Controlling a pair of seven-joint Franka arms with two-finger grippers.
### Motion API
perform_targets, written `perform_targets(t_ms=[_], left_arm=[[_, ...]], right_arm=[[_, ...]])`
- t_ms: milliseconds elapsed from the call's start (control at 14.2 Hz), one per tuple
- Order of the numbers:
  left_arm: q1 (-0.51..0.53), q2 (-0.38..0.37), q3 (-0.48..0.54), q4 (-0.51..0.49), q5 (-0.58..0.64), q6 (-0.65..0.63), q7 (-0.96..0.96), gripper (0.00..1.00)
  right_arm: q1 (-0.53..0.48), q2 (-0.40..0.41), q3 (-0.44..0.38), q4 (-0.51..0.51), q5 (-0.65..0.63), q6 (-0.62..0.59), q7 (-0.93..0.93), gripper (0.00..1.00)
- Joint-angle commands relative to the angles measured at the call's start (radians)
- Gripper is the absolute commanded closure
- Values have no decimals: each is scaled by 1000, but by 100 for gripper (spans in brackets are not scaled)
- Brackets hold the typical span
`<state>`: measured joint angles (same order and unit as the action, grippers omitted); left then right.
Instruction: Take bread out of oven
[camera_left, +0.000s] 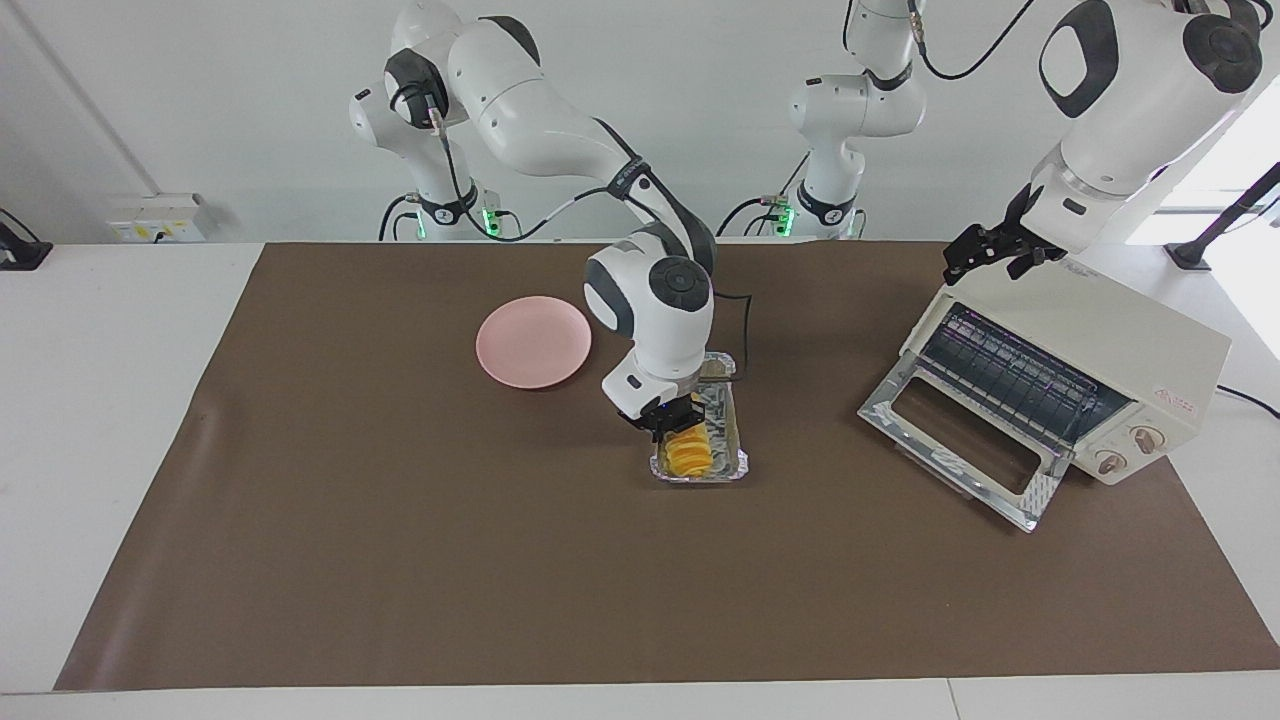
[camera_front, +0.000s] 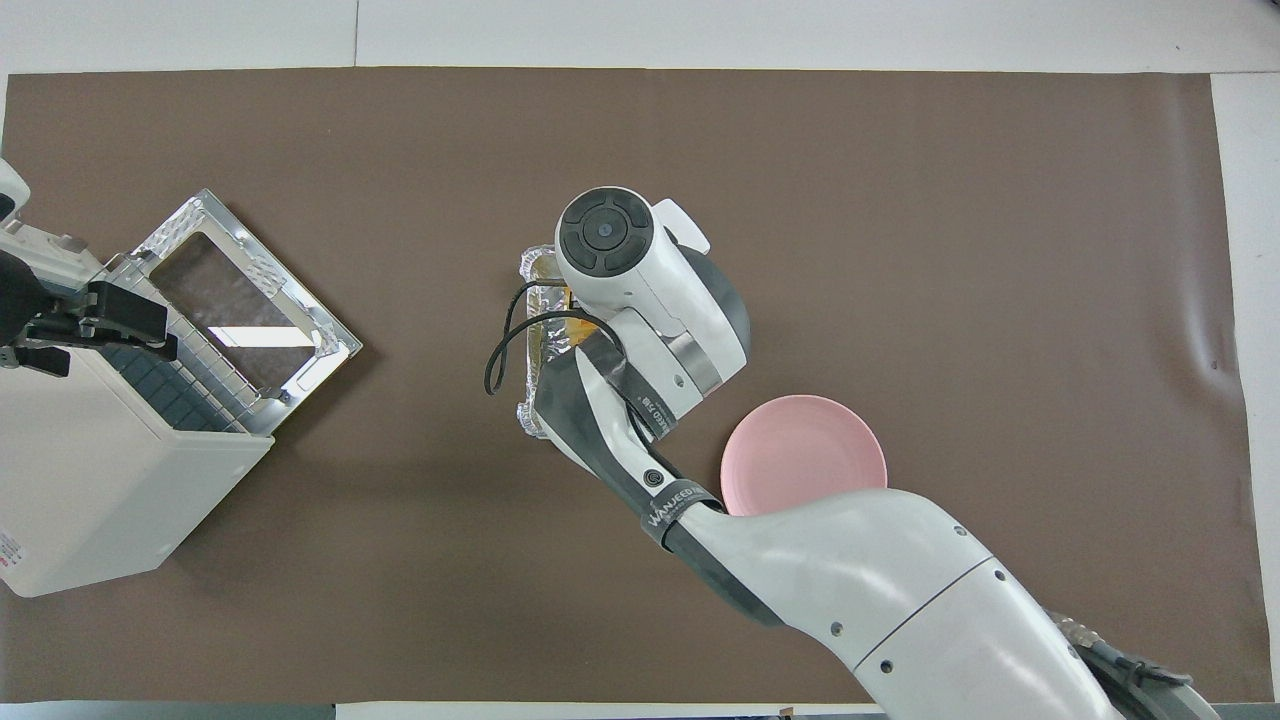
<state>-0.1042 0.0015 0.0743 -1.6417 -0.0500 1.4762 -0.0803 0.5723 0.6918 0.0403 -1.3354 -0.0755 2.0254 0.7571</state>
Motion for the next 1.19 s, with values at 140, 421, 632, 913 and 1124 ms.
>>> perform_targets(t_ms=[140, 421, 632, 913, 1124], left_arm=[[8, -26, -7, -24, 7, 18, 5, 0], [8, -26, -5, -24, 7, 18, 5, 0], [8, -26, -7, -24, 7, 18, 5, 0], [8, -26, -5, -24, 7, 18, 5, 0], [8, -26, -7, -24, 7, 18, 5, 0]], right_arm=[[-69, -12, 9, 37, -7, -71, -60, 100], [-202, -98, 9, 62, 104, -197, -230, 100], [-288, -118, 4, 49, 106, -195, -414, 100], [-405, -140, 0, -94, 103, -53, -619, 100], [-416, -140, 0, -174, 99, 45, -634, 100]])
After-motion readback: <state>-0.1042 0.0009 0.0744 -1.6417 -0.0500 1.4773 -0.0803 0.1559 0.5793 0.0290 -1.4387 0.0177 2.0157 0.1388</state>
